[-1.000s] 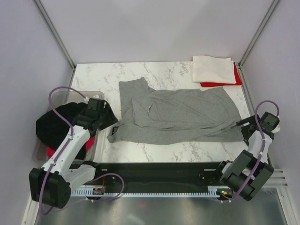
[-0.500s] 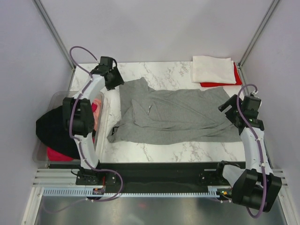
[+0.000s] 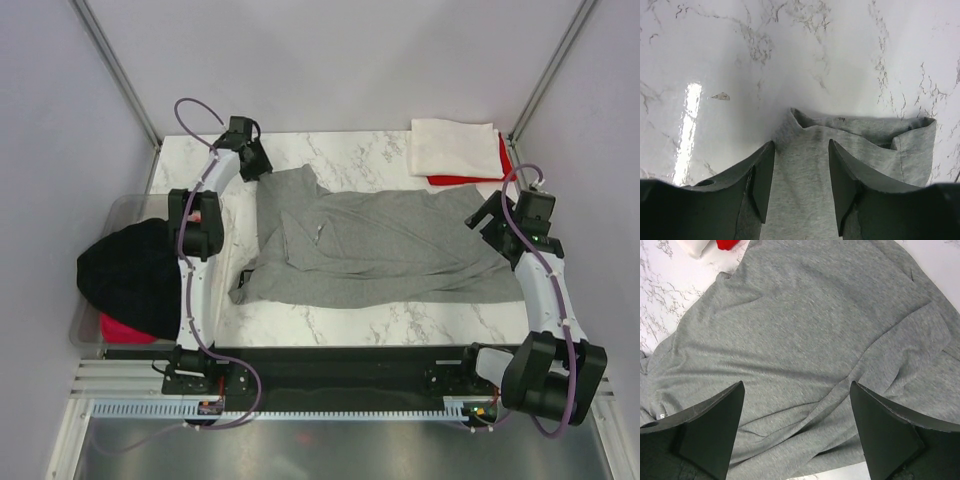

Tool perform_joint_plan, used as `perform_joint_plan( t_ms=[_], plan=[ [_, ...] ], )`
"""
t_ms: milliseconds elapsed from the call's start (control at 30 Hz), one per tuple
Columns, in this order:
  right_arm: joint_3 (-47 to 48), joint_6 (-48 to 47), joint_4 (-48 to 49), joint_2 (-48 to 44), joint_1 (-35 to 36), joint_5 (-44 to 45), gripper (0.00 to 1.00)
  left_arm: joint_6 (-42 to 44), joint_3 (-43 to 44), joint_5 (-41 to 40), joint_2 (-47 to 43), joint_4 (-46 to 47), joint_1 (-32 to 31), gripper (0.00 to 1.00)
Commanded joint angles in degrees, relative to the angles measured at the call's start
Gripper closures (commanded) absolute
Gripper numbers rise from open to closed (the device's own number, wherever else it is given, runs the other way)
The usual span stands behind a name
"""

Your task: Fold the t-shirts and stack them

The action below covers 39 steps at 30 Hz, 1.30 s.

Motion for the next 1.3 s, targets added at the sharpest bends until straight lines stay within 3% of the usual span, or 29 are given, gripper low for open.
perform_joint_plan(
  t_ms=[0,33,167,300,400,433,533,633,867,1267],
  plan=[
    [2.9,-0.1,4.1,2.3,0.8,-0.3,0.06,1.5,3.4,0.1,3.2,-0.2,0.2,0.46],
    [3.4,-0.1,4.3,3.1,1.0,0.8,0.06,1.3,3.3,0.1,3.4,0.1,0.3,0.48],
    [6.5,0.0,6.5,8.8,1.1,4.1,0.06,1.4,2.4,1.7,3.8,2.8,0.8,0.98],
    [14.2,0.5,9.3,22.0,1.2,6.9,0.10,2.7,-2.0,2.0,1.4,7.3,0.8,0.98],
    [22.3,-0.8,9.4,32.5,1.2,9.4,0.14,4.0,-12.7,2.3,-4.4,17.3,0.3,0.98],
    [24.5,-1.0,9.3,34.9,1.3,10.3,0.19,4.5,-18.6,2.2,-6.5,20.2,-0.3,0.98],
    [32.7,-2.1,8.7,43.0,1.4,13.0,0.29,7.8,-25.0,0.8,-11.2,28.1,-2.3,0.98],
    [38.8,-2.5,8.7,48.8,1.8,14.8,0.37,8.5,-25.2,1.7,-11.5,29.0,-2.2,0.98],
    [48.5,-4.6,7.9,58.0,4.2,16.7,0.40,8.6,-25.3,2.3,-11.6,29.2,-2.2,0.98],
    [46.3,-5.6,8.8,61.0,5.4,21.0,0.55,8.6,-25.3,2.6,-11.3,29.6,-2.2,0.98]
  ],
)
